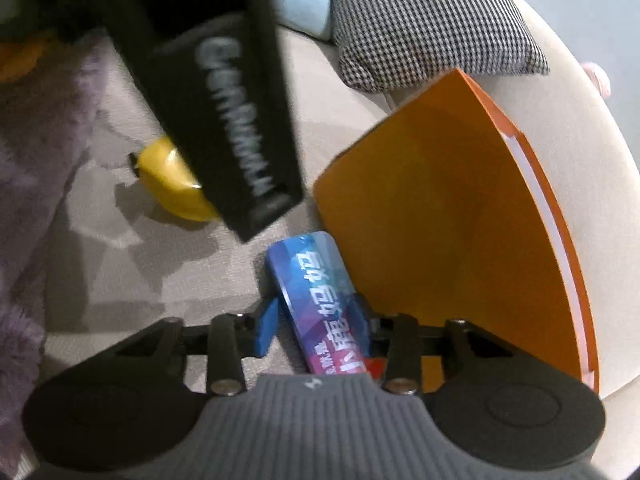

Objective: Organize rigid objects
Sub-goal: 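Grasp the yellow tape measure with the left tool while the right tool grasps the blue tin, then carry the yellow tape measure and blue tin over the orange box with both tools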

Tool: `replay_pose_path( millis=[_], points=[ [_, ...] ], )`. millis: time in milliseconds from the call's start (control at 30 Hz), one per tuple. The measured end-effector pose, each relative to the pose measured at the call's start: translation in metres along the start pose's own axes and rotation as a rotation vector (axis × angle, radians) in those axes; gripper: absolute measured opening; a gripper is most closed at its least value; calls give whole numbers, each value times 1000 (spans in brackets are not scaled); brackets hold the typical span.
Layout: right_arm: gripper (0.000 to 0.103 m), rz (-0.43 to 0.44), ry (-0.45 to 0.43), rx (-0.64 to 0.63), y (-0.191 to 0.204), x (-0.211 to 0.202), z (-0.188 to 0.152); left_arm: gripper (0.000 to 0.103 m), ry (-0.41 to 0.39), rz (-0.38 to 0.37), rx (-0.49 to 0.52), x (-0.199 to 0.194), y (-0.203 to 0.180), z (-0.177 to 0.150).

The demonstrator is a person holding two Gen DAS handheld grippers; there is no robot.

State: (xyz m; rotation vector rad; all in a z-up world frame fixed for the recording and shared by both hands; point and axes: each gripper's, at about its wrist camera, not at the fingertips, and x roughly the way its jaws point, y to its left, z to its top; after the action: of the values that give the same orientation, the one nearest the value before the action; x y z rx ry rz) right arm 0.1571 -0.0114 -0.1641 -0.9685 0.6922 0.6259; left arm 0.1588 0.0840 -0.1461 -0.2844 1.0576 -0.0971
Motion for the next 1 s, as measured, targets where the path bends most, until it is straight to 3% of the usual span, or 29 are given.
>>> replay_pose_path(
  millis=[100,333,533,700,1000],
  points=[
    [23,-12,-23,-6,4,-9,-2,62,-24,6,-8,-3,1,0],
    [14,14,-60,138,-20,-42,-5,62,-44,10,4,-14,1,-3],
    [14,129,-34,389,-59,-68,-8,62,-41,-33,70,-16,-8,-7],
    [14,227,52,631,-82,-48,-19,62,-25,-44,99,-12,-13,-9],
    [16,239,115,680,-81,-19,-25,62,1,-85,122,-5,-18,-12]
  ],
)
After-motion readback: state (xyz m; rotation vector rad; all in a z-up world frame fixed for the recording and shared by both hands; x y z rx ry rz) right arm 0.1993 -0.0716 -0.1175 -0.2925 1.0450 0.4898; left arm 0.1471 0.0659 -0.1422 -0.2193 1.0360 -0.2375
